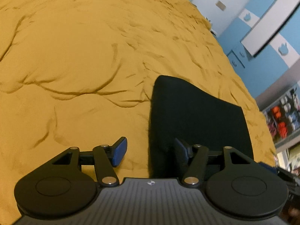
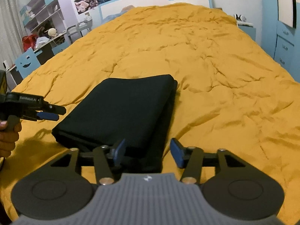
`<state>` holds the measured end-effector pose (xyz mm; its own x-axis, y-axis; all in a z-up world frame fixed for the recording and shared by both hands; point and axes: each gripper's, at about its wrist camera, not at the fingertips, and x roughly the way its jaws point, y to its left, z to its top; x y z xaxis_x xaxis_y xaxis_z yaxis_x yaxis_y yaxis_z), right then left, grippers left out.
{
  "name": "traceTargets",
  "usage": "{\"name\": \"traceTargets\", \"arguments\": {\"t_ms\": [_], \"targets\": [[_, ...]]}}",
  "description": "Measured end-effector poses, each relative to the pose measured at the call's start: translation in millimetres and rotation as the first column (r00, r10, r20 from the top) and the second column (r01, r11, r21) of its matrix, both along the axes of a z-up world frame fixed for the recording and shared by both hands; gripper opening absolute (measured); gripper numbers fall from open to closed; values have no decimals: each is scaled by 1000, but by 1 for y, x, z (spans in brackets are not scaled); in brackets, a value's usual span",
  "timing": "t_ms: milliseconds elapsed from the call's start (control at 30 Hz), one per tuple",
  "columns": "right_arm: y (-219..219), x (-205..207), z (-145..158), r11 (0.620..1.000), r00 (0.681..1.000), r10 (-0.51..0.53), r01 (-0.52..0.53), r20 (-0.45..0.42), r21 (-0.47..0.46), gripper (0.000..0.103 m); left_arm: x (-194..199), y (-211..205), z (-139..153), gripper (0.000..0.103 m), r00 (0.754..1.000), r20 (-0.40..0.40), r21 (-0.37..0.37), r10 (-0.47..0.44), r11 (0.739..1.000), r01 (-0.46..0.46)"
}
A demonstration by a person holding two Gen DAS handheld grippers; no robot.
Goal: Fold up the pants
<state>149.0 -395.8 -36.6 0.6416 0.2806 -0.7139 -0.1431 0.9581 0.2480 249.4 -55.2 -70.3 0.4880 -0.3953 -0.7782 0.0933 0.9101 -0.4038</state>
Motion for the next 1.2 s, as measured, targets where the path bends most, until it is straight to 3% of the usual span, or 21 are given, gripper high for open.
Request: {"name": "traceTargets", "arguments": {"t_ms": [200,467,833,1200], "targets": [[-15,37,-14,988,988,-40,61,-147,141,56,17,-18,-8,70,997,-34,35,-75,997,76],[-36,79,-46,941,958,-46,136,-281,309,60,40,-30,-26,81,991,-73,-8,-111,994,110],[-42,110,-77,890,945,14,137,-326,435,69,58,-40,-39,91,978,-93,-56,-189,981,185],[-34,123,-88,872,949,47,113,-311,477,73,68,-48,-48,96,969,-105,-98,-224,972,214]]}}
